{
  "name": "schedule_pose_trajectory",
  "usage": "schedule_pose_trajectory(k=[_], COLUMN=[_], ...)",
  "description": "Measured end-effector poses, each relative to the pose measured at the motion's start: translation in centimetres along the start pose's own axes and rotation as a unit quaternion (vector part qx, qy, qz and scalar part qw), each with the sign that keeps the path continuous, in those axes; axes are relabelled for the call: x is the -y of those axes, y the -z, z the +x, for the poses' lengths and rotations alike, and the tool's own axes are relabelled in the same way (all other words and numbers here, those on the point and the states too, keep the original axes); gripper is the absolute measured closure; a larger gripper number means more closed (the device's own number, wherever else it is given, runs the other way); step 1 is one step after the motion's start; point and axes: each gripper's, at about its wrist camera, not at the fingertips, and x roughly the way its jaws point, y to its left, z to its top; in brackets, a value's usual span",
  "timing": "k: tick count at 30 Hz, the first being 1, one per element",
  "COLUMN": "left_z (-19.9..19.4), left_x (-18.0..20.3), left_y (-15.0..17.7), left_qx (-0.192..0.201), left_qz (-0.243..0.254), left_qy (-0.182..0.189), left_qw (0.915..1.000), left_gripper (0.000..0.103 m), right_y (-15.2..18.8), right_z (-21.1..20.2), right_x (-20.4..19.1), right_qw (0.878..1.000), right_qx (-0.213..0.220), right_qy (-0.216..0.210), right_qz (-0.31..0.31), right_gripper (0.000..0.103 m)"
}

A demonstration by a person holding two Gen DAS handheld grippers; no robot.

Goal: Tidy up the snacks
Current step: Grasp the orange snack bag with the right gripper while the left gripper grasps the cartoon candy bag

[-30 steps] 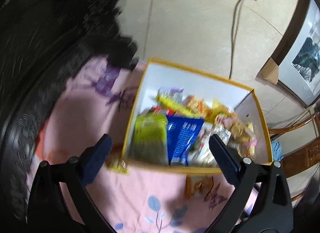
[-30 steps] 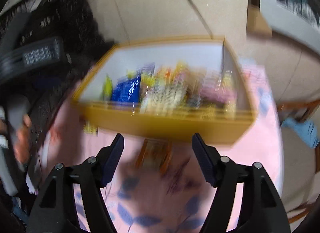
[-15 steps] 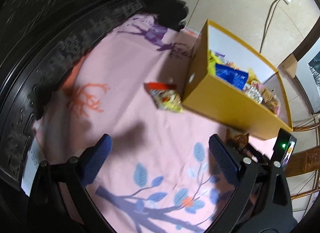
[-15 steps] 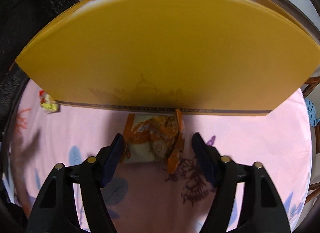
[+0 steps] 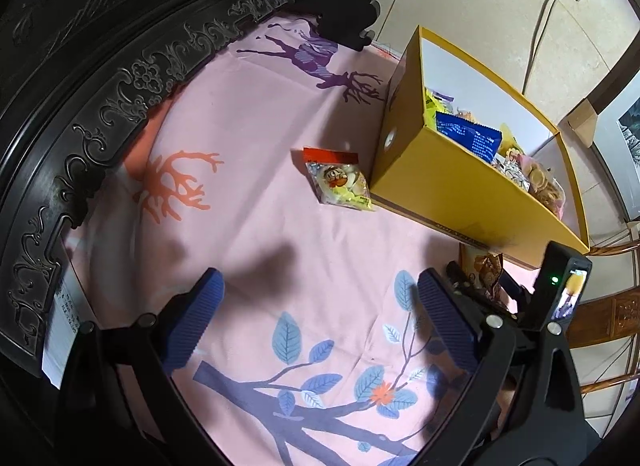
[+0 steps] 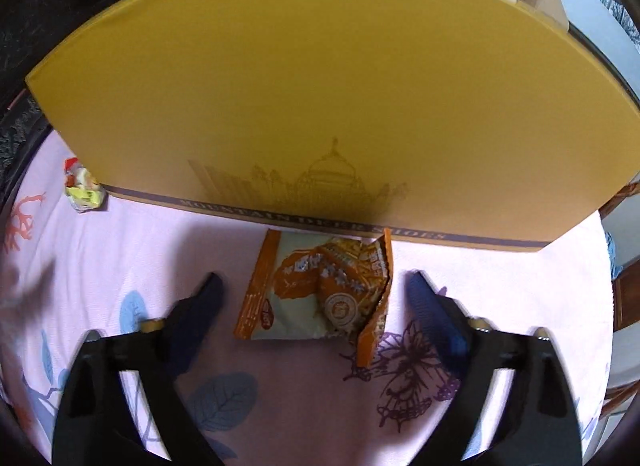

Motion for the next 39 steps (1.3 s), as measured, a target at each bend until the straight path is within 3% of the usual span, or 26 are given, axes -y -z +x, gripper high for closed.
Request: schedule_pose_trajectory(k=[3,6,13,17,20,24,26,28,30,34,39], left_z=[0.2,0.6,5.3,9.0,12.2,14.8,14.9,14.7,14.2,13.7,12.8], left_x=[0.0,0.2,2.5,3.5,3.9,3.9,3.9,4.0,4.2,4.4,3.4], left_y=[0.0,-0.2,-1.5,-3.7,-4.9,-5.7,-6.0,-6.0,-5.4,-5.1,-4.0], left_qx=[-0.003,-0.004,-0.008,-0.001,-0.031,-0.063,-0.058,-0.051,-0.035,-0.026,-0.017], left_qz=[-0.006,-0.005,0.066,0.123,0.176,0.21,0.213,0.222,0.243,0.253,0.204], left_qy=[0.002,0.005,-0.02,-0.022,-0.033,-0.048,-0.042,-0.035,-0.01,0.003,0.018], left_qw=[1.0,1.0,0.9976,0.9922,0.9833,0.9745,0.9744,0.973,0.9694,0.9671,0.9786], left_gripper=[0.004,0.004,0.004,0.004,0.004,0.005,0.006,0.011,0.029,0.041,0.053], right_y=[0.2,0.1,4.1,5.9,6.8,6.5,6.7,6.6,6.7,6.0,5.8], right_z=[-0.8,-0.9,-3.8,-5.0,-5.7,-5.4,-5.5,-5.6,-5.8,-5.0,-5.0], right_x=[0.2,1.0,1.7,1.9,1.7,1.9,1.6,0.9,0.8,-2.0,-2.7], right_qw=[1.0,1.0,0.998,0.997,0.997,0.998,0.998,0.998,0.998,0.998,0.998], right_qx=[-0.001,-0.01,-0.028,-0.035,-0.037,-0.038,-0.037,-0.037,-0.037,-0.037,-0.04], right_qy=[-0.01,-0.03,-0.05,-0.056,-0.056,-0.05,-0.048,-0.046,-0.044,-0.037,-0.038], right_qz=[-0.001,0.001,-0.036,-0.032,-0.024,-0.022,-0.024,-0.028,-0.029,-0.035,-0.034], right_gripper=[0.048,0.049,0.049,0.048,0.048,0.046,0.045,0.044,0.042,0.041,0.041])
